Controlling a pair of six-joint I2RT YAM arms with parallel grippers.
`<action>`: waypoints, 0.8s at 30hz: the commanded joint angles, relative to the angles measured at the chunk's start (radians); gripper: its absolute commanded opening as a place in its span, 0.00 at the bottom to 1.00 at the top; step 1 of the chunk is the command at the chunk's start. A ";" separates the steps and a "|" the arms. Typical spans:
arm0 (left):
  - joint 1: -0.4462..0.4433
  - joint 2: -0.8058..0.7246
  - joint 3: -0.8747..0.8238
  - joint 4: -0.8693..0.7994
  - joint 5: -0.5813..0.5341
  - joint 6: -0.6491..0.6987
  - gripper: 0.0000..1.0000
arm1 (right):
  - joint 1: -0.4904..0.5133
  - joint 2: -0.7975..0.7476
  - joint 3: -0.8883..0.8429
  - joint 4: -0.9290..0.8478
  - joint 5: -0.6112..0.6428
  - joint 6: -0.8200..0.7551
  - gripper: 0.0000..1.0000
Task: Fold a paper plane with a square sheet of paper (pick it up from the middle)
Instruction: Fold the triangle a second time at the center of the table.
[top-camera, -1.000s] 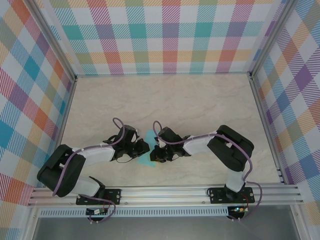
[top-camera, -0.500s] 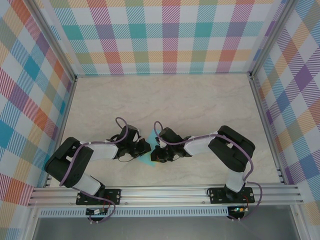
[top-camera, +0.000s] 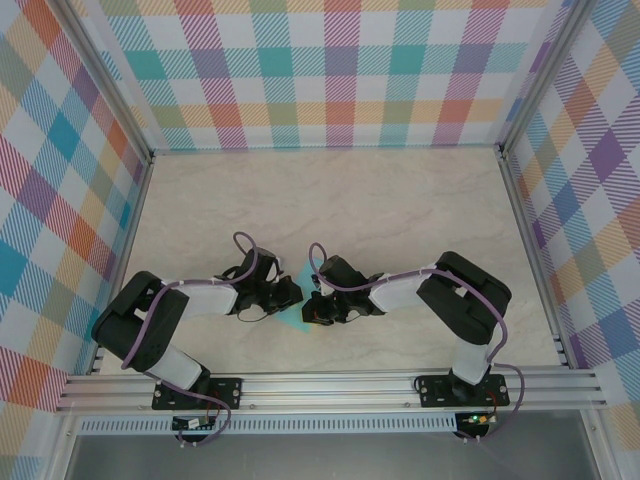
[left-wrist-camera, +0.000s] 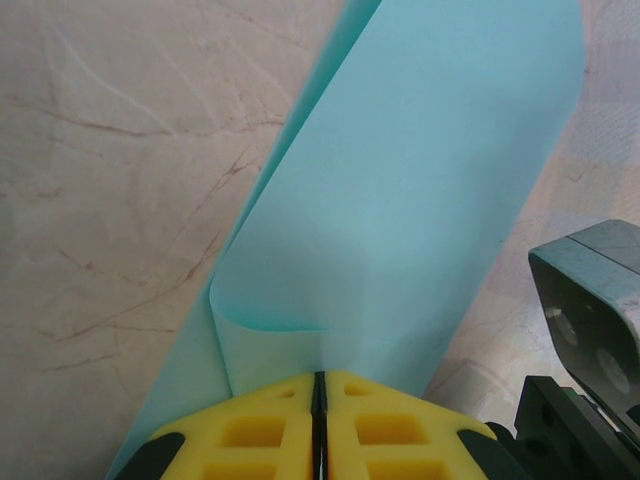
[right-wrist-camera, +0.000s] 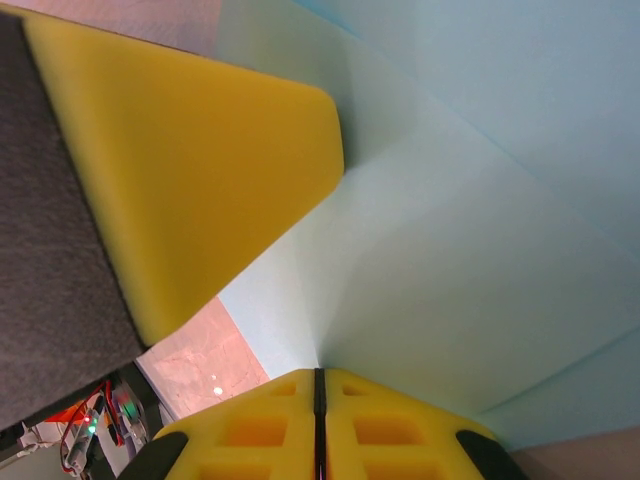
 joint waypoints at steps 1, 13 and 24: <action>0.054 0.046 -0.009 -0.033 -0.136 0.049 0.10 | 0.006 0.049 -0.050 -0.139 0.043 0.001 0.09; 0.113 0.067 0.019 -0.023 -0.107 0.098 0.12 | 0.006 0.069 -0.038 -0.139 0.033 -0.004 0.09; 0.147 0.114 0.075 -0.042 -0.100 0.057 0.12 | 0.006 0.064 -0.038 -0.150 0.035 -0.006 0.09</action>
